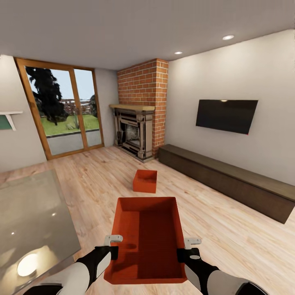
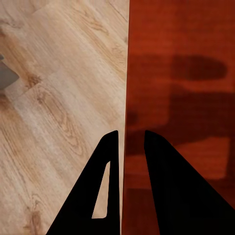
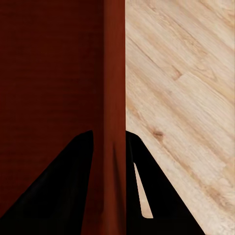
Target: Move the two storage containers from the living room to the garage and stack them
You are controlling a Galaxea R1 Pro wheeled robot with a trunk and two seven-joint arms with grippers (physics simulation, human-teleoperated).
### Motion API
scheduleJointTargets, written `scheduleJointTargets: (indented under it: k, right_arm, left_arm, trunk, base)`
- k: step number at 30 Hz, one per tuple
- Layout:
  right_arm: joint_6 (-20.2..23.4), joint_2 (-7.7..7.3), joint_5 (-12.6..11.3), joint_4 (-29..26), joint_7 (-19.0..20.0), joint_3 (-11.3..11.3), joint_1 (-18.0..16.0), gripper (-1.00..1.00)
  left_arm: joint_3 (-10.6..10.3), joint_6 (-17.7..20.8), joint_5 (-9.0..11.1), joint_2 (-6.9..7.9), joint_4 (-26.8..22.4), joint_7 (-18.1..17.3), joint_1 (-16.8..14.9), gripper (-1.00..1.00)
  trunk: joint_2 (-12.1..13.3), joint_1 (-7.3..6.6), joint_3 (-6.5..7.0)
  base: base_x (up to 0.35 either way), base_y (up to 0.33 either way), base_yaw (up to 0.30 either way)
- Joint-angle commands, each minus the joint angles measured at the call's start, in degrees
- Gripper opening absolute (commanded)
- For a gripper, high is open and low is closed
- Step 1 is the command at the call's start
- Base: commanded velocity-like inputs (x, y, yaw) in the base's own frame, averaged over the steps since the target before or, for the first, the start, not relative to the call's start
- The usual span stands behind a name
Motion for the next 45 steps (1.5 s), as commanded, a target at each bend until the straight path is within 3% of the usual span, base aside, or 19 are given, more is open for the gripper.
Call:
scheduleJointTargets:
  k: [1,45]
  right_arm:
    - [-0.39,-0.4,-0.72,0.13,-0.58,0.21,-0.06,-1.0]
    - [-0.31,-0.48,-0.72,0.13,-0.51,0.21,-0.06,-1.0]
  left_arm:
    - [-0.23,0.44,-0.89,0.18,-0.13,1.61,-0.03,-1.0]
    - [-0.23,0.42,-0.89,0.2,-0.13,1.61,-0.04,-1.0]
  trunk:
    - [-0.1,0.02,-0.02]
    - [-0.1,0.02,3.37]
  base:
    - [0.0,0.0,0.0]
    - [0.0,0.0,0.0]
